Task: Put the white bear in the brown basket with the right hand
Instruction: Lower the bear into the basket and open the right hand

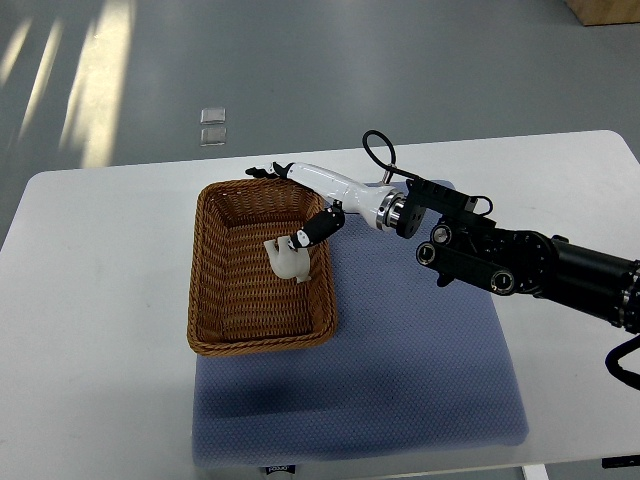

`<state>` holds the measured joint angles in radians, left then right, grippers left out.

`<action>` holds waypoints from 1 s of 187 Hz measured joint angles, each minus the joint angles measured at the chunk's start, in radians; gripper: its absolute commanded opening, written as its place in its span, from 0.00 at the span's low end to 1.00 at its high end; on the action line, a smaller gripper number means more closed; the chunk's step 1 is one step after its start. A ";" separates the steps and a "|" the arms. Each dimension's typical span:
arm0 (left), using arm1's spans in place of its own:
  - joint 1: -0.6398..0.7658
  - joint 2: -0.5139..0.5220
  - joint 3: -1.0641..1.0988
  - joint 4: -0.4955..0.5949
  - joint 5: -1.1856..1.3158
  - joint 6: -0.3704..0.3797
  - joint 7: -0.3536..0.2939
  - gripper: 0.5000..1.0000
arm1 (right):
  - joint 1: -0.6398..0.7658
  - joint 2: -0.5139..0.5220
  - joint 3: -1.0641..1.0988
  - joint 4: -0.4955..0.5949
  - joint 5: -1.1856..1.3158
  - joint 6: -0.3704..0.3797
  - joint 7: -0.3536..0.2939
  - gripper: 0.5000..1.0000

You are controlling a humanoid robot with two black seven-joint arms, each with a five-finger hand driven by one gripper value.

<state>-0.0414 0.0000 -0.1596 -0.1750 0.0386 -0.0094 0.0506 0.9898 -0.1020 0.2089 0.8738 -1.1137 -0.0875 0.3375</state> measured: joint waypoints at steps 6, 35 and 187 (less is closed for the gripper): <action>0.000 0.000 0.000 0.000 0.000 0.000 0.000 1.00 | 0.000 0.004 -0.001 -0.001 0.000 0.000 0.000 0.81; 0.000 0.000 0.000 0.000 0.000 0.000 0.000 1.00 | 0.004 0.009 -0.008 -0.004 -0.020 -0.001 0.000 0.81; 0.002 0.000 0.000 0.012 -0.002 0.001 0.000 1.00 | 0.075 0.042 -0.071 -0.061 -0.198 -0.061 0.017 0.81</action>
<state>-0.0399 0.0000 -0.1595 -0.1626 0.0366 -0.0087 0.0506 1.0651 -0.0596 0.1375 0.8131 -1.3115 -0.1481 0.3546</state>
